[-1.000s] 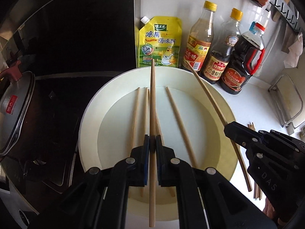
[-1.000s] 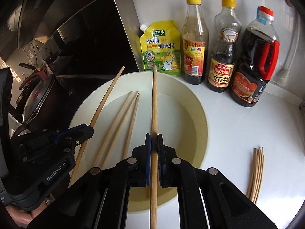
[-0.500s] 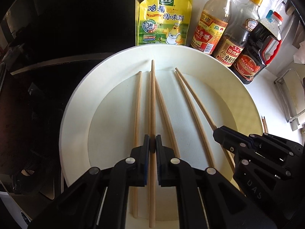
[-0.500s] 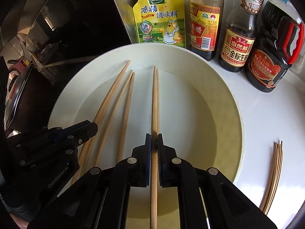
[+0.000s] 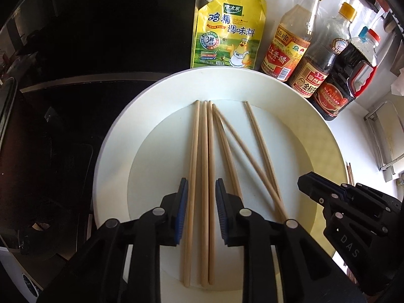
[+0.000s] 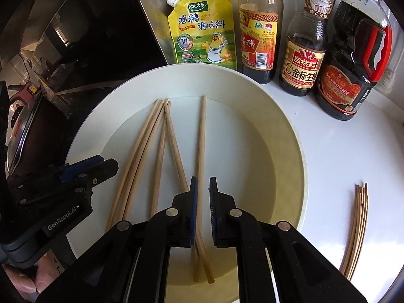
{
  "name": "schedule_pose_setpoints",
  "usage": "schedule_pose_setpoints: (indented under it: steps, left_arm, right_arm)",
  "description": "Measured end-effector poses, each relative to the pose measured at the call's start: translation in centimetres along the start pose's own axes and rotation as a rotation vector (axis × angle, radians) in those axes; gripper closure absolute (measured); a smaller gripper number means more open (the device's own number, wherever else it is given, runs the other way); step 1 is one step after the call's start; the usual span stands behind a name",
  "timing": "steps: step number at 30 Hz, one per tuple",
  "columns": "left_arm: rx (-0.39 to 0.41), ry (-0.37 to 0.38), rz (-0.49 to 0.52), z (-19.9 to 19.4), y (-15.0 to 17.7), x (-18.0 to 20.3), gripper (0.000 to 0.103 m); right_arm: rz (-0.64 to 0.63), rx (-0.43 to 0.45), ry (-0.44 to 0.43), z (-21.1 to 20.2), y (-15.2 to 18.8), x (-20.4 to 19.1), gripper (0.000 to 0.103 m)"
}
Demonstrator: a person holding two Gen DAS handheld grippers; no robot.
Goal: Organize utensils
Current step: 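Carry the chopstick with the right tool into the basin and release, then move the open right tool back over the chopstick pile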
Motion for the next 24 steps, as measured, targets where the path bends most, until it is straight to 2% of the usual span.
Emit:
schedule_pose_setpoints:
  steps: [13, 19, 24]
  left_arm:
    - [0.059, 0.007, 0.015, -3.1, 0.9, 0.4, 0.069]
    - [0.087, 0.006, 0.024, -5.0, 1.8, 1.0, 0.059]
    - [0.103, 0.008, 0.033, -6.3, 2.6, 1.6, 0.057]
  right_arm:
    - [-0.004, 0.041, 0.003, -3.4, 1.4, -0.1, 0.088]
    - [0.005, 0.061, 0.004, -5.2, 2.5, 0.1, 0.086]
    - [0.018, 0.073, 0.005, -6.8, 3.6, 0.7, 0.083]
Point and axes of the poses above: each gripper's, at about its wrist camera, not at the fingertips, and z roughly the way its jaws point, x to its right, y to its underside, the point moved 8 cm from there along z, roughly the way its jaws point, and after that the axes turned 3 degrees about x, right-handed, at the moved point
